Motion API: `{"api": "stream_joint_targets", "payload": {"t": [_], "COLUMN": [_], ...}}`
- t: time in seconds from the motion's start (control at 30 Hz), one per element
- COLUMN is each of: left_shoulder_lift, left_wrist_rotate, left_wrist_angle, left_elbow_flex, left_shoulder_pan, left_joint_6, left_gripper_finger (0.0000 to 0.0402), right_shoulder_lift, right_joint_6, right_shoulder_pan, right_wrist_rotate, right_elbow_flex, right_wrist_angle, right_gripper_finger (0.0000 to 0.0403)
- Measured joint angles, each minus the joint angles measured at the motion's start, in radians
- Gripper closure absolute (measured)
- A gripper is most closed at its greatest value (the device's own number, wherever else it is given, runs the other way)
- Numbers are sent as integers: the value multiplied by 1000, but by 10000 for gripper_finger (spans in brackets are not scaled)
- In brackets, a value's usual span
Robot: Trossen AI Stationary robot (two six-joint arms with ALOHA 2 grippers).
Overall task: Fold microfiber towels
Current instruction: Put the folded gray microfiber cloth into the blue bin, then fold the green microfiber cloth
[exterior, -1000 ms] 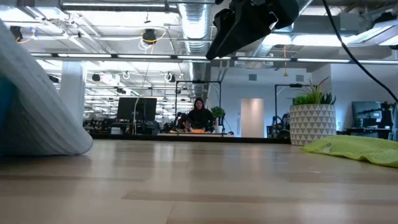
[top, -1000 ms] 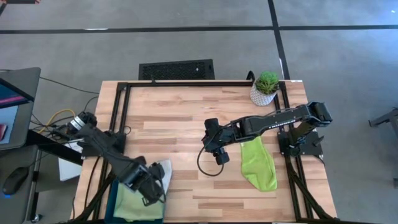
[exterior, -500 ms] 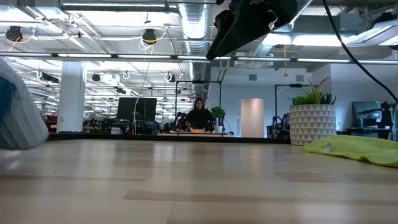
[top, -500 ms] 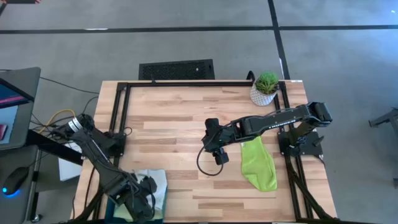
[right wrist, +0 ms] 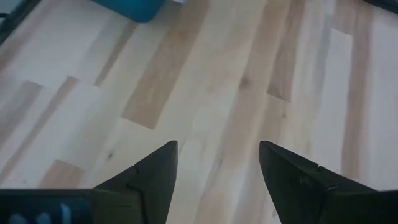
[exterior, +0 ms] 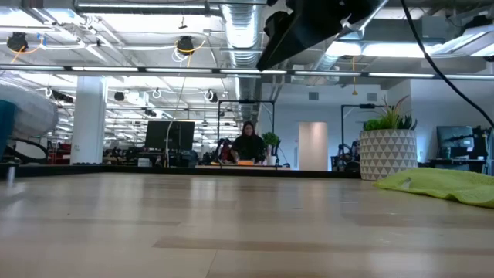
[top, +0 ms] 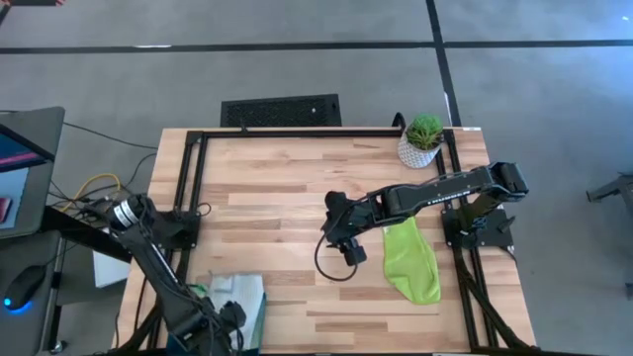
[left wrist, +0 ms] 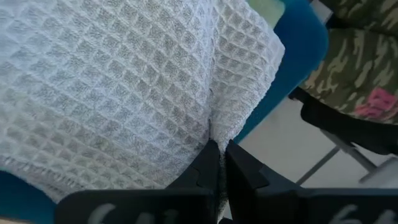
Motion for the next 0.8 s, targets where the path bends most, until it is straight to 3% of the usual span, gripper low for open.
{"api": "stream_joint_targets", "payload": {"t": [0.17,0.37,0.8], "left_shoulder_lift": [35,48,48], "left_wrist_rotate": [42,17,-7], "left_wrist_angle": [47,37,36], "left_elbow_flex": [0,0,0], "left_shoulder_pan": [-16,-20,-19], "left_joint_6": [-8,-76,-201], "left_gripper_finger": [401,396,311], "right_shoulder_lift": [0,0,0], "right_joint_6": [0,0,25], "right_shoulder_pan": [0,0,0], "right_wrist_rotate": [-60,-79,-78], "right_elbow_flex": [0,0,0], "right_wrist_angle": [0,11,23], "right_gripper_finger": [154,154,154]}}
